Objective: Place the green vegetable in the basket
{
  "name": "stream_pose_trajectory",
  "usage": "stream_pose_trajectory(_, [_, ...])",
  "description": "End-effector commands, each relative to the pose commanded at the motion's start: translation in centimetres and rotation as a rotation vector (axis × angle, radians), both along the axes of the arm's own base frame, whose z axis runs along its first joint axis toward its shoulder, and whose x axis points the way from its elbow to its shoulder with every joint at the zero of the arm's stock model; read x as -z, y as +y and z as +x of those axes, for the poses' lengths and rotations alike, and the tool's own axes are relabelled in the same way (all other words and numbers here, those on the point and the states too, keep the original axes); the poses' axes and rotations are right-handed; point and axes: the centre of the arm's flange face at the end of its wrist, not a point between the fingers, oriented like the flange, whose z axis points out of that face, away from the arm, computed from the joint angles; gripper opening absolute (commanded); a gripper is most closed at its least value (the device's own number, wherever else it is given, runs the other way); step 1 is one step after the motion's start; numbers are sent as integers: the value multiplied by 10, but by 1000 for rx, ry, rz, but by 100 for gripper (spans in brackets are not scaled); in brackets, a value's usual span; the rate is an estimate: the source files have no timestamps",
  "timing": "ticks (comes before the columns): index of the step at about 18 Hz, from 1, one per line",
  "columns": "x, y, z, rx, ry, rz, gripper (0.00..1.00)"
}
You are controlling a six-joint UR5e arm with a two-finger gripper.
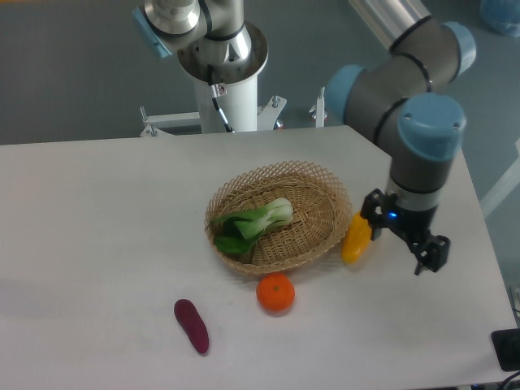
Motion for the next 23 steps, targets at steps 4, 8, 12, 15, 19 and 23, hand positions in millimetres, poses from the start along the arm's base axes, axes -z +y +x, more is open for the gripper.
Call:
stream_pose_trajectory(4, [-9,13,-24,-6,-42,-23,100])
stream_pose_trajectory(8, [-9,7,-42,-17,-35,-19,100])
stream_pose_trajectory(12, [-1,8,-59,-36,-7,-68,100])
stream_pose_trajectory(15, [2,11,-56,-32,-14,-74,100])
stream_pose_trajectory(19, [9,13,-53,-29,-22,-81,100])
stream_pose_trajectory(23, [10,15,-50,-24,-24,-83,100])
